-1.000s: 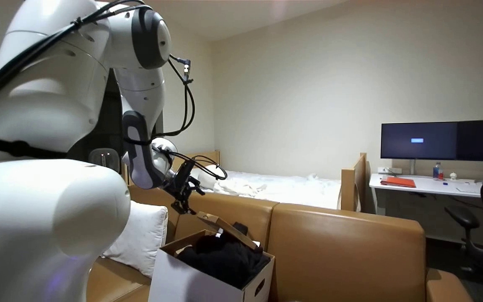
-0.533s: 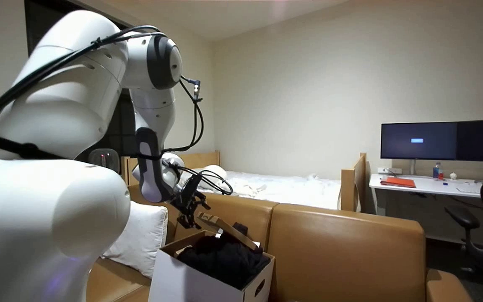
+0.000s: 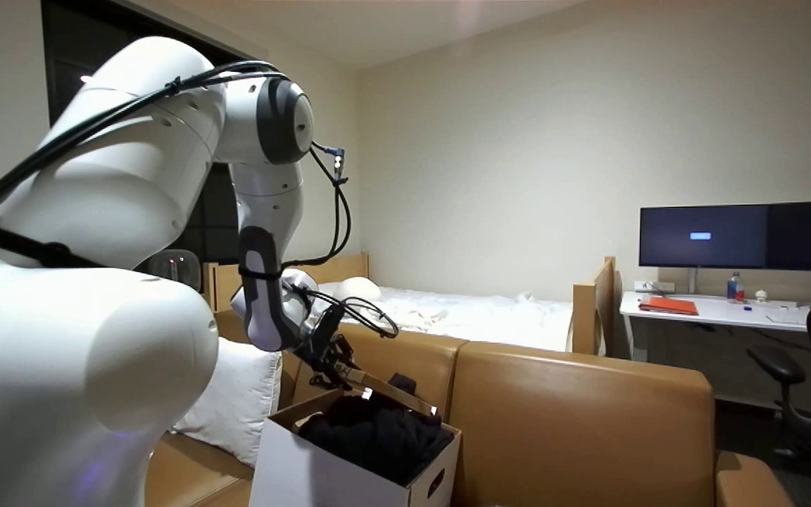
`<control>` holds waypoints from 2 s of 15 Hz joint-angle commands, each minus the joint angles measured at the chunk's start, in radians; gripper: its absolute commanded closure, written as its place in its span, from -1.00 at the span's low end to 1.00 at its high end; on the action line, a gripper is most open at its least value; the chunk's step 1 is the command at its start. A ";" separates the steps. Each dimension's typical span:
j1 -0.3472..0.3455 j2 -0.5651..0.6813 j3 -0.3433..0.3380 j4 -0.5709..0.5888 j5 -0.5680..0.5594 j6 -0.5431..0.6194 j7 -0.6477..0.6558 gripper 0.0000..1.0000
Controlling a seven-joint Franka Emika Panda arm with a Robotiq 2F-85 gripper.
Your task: Pick up the book and black cloth from the box and put them on the sofa
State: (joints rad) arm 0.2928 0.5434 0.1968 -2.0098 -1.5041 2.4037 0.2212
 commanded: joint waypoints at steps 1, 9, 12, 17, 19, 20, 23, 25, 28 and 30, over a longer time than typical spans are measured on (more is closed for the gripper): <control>-0.020 -0.013 -0.005 0.001 -0.013 0.005 0.045 0.59; -0.074 -0.183 0.046 -0.023 0.296 0.007 -0.047 0.87; -0.092 -0.314 0.059 -0.050 0.536 0.022 -0.104 0.87; -0.114 -0.522 -0.017 -0.060 0.722 0.004 -0.068 0.87; -0.156 -0.567 -0.057 -0.062 0.900 -0.015 -0.170 0.87; -0.178 -0.585 -0.084 -0.068 0.983 -0.010 -0.214 0.87; -0.248 -0.599 -0.170 -0.078 1.192 -0.015 -0.329 0.87; -0.300 -0.581 -0.231 -0.076 1.304 -0.028 -0.388 0.87; -0.377 -0.500 -0.313 -0.026 1.468 -0.111 -0.523 0.87; -0.433 -0.411 -0.357 0.047 1.560 -0.208 -0.620 0.87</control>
State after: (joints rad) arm -0.0755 0.0205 -0.1205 -2.0626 -0.0643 2.3018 -0.2721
